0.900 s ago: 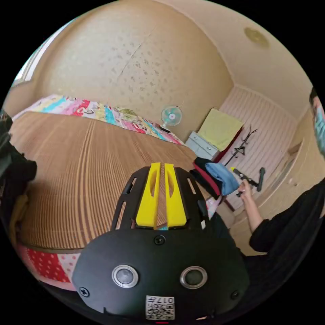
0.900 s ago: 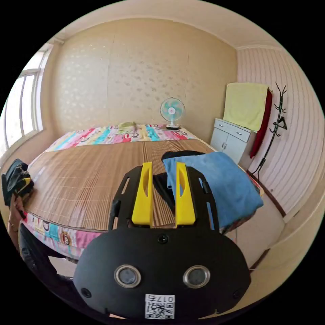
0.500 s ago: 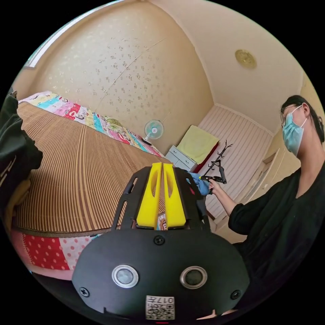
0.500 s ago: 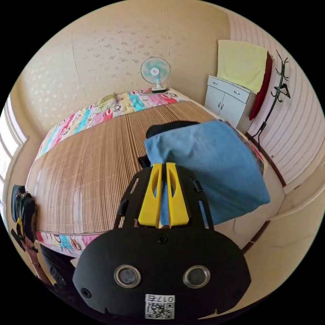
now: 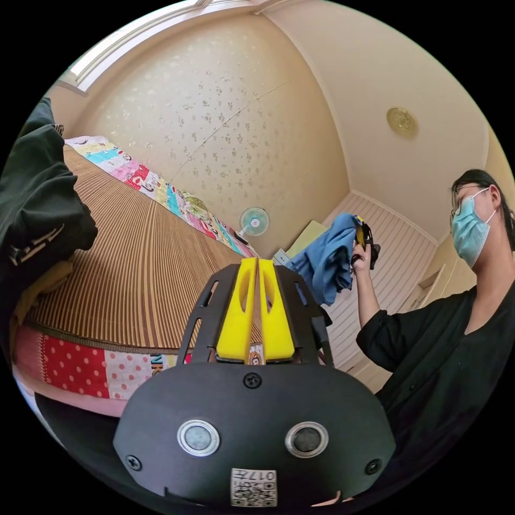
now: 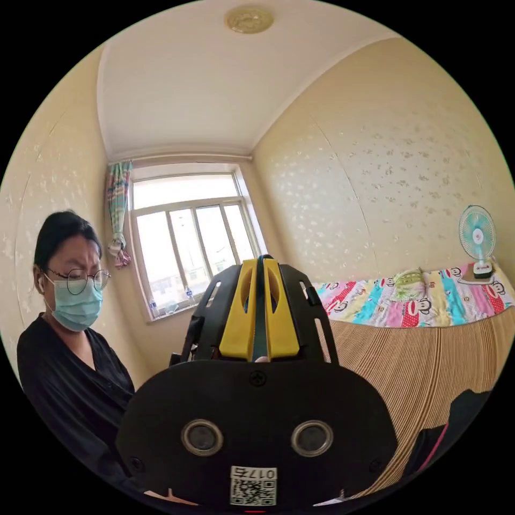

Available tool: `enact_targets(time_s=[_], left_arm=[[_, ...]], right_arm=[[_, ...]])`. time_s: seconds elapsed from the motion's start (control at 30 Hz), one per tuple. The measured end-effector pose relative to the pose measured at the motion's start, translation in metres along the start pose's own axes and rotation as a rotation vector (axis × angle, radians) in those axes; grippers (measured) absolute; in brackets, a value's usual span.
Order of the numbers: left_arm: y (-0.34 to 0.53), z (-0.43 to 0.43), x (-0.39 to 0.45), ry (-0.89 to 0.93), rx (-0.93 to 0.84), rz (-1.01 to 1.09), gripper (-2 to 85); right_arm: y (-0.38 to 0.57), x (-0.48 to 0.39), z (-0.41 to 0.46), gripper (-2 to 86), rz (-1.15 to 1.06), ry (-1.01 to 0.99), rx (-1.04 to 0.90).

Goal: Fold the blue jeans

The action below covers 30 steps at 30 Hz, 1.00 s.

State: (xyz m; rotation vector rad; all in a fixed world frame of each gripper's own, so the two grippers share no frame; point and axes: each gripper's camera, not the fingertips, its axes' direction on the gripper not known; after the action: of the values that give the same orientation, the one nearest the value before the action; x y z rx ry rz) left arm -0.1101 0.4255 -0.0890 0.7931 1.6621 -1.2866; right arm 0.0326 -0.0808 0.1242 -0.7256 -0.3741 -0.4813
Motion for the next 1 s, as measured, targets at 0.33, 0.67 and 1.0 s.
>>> enact_targets(time_s=[0.33,0.67,1.0], left_arm=[[-0.006,-0.007,-0.017,-0.048,-0.038,-0.058,-1.0],[-0.011,0.065,-0.029,-0.047,-0.140,-0.095,-1.0],[-0.003,0.121,-0.012,-0.009,-0.228,-0.094,-1.0]], right_arm=[[0.250,0.089,0.028,2.5,0.506,0.015,-0.419],[0.404,0.006,0.051,1.8,0.516,-0.435,-0.917],[0.293,0.009,0.142,8.0,0.103,-0.182,-0.994]])
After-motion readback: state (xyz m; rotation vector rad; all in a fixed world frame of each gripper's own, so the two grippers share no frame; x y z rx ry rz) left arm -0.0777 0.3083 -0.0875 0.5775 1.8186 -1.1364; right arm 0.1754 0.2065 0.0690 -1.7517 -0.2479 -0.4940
